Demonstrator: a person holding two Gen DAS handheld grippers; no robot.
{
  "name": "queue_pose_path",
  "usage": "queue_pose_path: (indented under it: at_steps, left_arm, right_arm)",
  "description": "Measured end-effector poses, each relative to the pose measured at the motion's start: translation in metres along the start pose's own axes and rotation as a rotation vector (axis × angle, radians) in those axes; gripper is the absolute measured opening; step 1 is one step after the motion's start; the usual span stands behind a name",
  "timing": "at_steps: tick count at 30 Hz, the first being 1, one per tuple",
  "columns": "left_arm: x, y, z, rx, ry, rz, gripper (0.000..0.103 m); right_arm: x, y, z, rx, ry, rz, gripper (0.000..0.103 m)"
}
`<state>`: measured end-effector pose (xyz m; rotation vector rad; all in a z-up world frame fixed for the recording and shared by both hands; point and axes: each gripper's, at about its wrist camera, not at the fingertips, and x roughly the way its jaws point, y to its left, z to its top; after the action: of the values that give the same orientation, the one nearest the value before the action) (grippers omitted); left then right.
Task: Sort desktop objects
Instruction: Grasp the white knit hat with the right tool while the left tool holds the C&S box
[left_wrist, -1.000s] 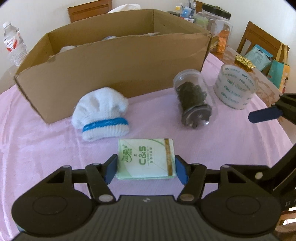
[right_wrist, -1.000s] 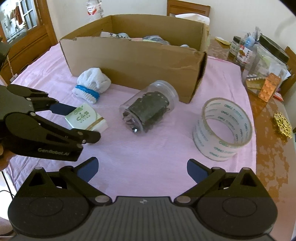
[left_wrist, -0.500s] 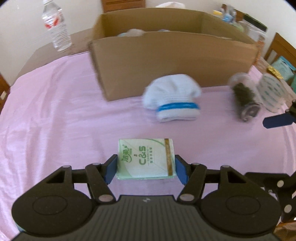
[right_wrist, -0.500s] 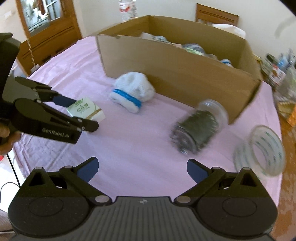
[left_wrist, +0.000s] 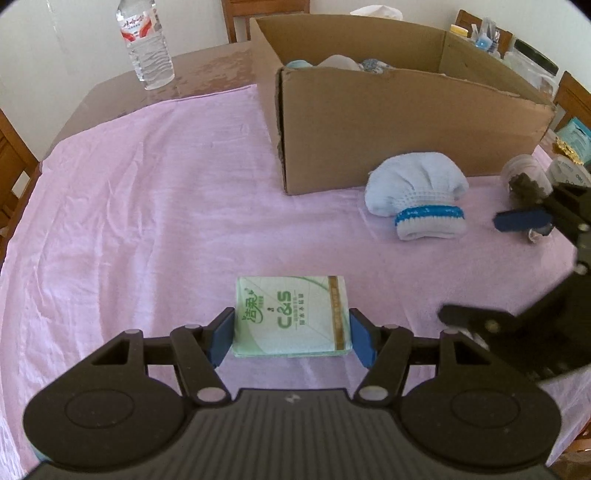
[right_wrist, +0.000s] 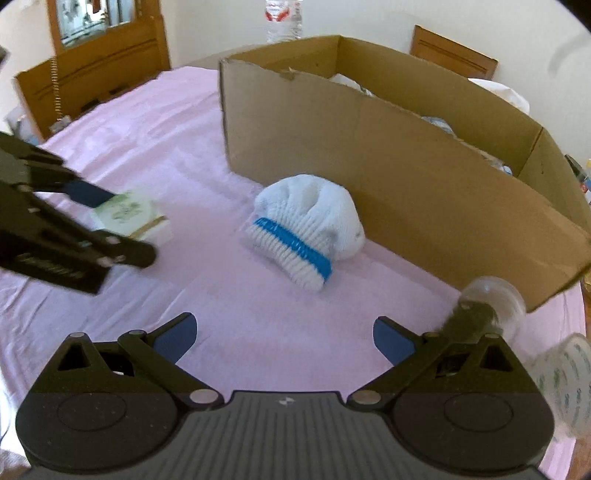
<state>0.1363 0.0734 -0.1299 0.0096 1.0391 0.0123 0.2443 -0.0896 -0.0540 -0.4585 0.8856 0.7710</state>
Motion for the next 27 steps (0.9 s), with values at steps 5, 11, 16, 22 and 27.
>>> queue_pose_path:
  at_steps: [5,11,16,22,27]
  left_arm:
    - [0.001,0.002,0.001,0.002,0.004,-0.015,0.064]
    - [0.002,0.009,0.001,-0.008,0.008,-0.016,0.064]
    - [0.003,0.013,0.001,0.005,0.005,-0.021,0.065]
    - [0.008,0.022,0.003,0.017,0.009,-0.023,0.074]
    - [0.011,0.026,0.004,0.021,0.002,-0.028,0.081]
  right_arm:
    - [0.014,-0.002,0.012,0.026,-0.017,-0.026,0.103]
    - [0.027,-0.008,0.025,0.089,-0.025,-0.011,0.103]
    - [0.032,-0.012,0.03,0.116,-0.033,-0.025,0.103]
    - [0.031,-0.009,0.026,0.134,-0.069,-0.045,0.103]
    - [0.037,-0.011,0.038,0.128,-0.062,-0.041,0.103]
